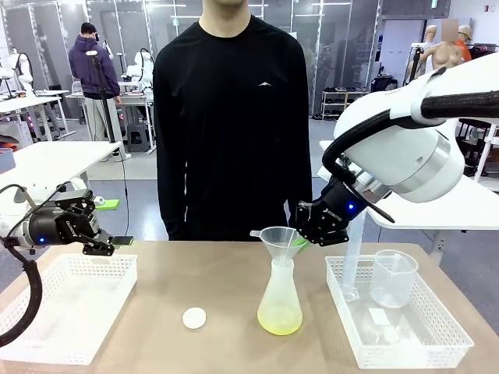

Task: Prepare the solutions needed for the experiment.
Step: Once the solution is in the Big flask , pick up the Plastic Funnel and place it back into the right Organizing basket.

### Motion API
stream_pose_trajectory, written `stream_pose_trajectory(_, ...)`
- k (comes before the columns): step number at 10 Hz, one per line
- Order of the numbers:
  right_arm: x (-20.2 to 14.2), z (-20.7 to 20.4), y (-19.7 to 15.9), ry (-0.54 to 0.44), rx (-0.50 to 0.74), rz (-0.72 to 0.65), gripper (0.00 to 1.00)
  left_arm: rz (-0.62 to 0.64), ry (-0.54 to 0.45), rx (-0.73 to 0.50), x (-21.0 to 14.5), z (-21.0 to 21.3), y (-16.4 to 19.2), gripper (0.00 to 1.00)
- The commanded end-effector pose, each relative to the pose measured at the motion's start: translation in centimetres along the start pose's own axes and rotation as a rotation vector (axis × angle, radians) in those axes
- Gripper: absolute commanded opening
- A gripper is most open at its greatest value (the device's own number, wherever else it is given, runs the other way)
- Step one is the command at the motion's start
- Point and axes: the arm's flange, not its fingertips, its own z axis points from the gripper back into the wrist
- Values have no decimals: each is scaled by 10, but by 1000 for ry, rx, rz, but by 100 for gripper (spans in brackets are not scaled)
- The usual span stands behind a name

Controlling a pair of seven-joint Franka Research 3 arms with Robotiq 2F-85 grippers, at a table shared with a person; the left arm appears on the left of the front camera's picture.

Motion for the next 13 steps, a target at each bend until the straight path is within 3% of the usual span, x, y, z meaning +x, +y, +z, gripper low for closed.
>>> stream_pose_trajectory(1, -18, 6, 6, -56, -12, 1, 0, -7, -2, -6, 0, -1, -1, 100)
stream_pose_trajectory(5, -37, 28, 20, -56, 1, 71, 0, -7, -2, -6, 0, -1, -1, 100)
stream_pose_trajectory(9, -51, 66, 39, -122, -22, 121, 0, -7, -2, -6, 0, -1, -1, 100)
stream_pose_trajectory(12, -50, 85, 51, -105, 14, 171, 0, -7, -2, -6, 0, -1, -1, 100)
stream_pose_trajectory(13, -48, 91, 52, -50, 48, 186, 0, -7, -2, -6, 0, -1, -1, 100)
